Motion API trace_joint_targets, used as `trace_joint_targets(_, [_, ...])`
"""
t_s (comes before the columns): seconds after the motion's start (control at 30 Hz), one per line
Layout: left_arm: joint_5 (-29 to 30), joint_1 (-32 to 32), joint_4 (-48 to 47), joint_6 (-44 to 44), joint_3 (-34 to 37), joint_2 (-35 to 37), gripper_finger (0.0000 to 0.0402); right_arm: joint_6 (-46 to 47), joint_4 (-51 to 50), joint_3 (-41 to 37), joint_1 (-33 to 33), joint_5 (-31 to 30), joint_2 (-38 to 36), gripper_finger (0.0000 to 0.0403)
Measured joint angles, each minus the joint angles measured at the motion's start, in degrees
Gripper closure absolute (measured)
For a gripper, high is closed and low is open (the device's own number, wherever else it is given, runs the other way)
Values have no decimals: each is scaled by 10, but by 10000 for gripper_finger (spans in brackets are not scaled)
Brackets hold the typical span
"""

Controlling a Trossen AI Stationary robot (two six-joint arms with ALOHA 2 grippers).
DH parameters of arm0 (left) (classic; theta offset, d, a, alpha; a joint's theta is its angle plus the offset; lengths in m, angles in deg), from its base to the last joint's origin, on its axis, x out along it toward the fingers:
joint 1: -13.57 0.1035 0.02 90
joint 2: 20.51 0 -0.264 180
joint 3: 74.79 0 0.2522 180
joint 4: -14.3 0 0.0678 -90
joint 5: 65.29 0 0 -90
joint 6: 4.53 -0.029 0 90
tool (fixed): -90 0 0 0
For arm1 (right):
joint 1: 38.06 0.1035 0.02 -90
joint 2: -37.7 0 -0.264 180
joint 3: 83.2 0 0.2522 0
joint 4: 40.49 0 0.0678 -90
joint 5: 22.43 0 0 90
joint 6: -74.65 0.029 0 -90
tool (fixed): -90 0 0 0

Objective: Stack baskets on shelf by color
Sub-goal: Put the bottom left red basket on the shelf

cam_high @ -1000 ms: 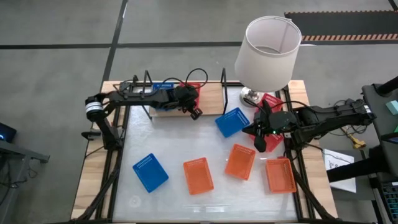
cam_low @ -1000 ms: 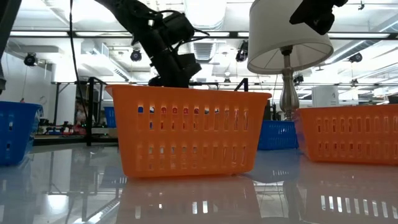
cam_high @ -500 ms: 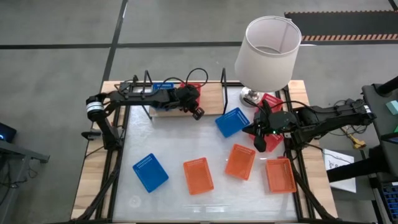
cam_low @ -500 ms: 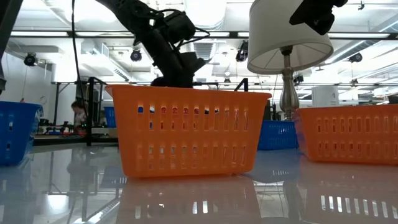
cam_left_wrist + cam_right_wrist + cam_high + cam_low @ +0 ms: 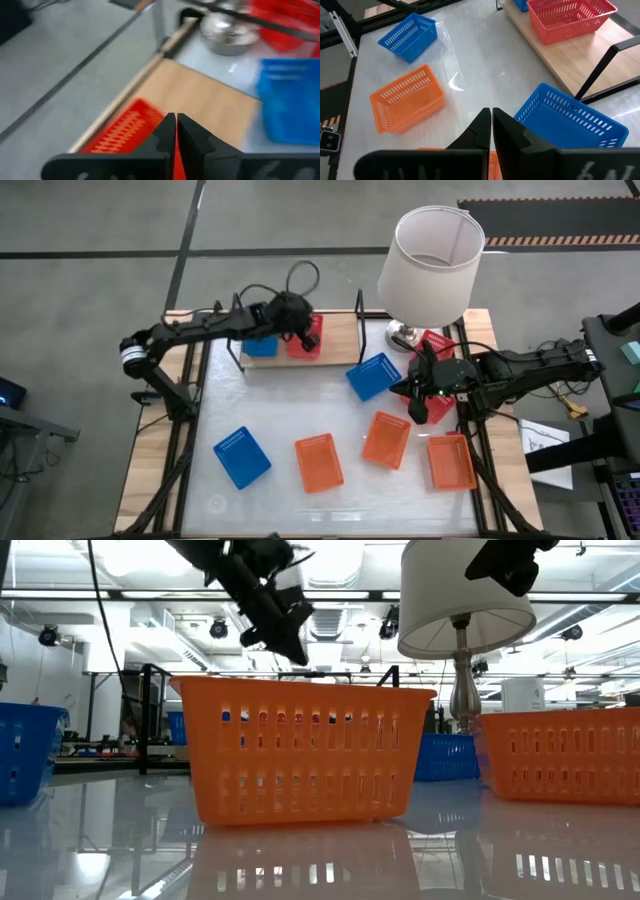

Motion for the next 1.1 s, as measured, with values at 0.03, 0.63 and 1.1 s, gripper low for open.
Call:
trace_joint_targets(0.03, [-11, 16, 0, 1, 0, -2, 401, 1, 0, 0, 0, 0, 0, 394])
trace_joint_targets(0.63, [-92, 135, -41, 39, 2, -88, 402, 55, 0, 0, 0, 1, 0, 394])
trace_joint_targets(1.1, [-41, 138, -87, 44, 5, -88, 402, 60, 0, 0, 0, -1, 0, 394])
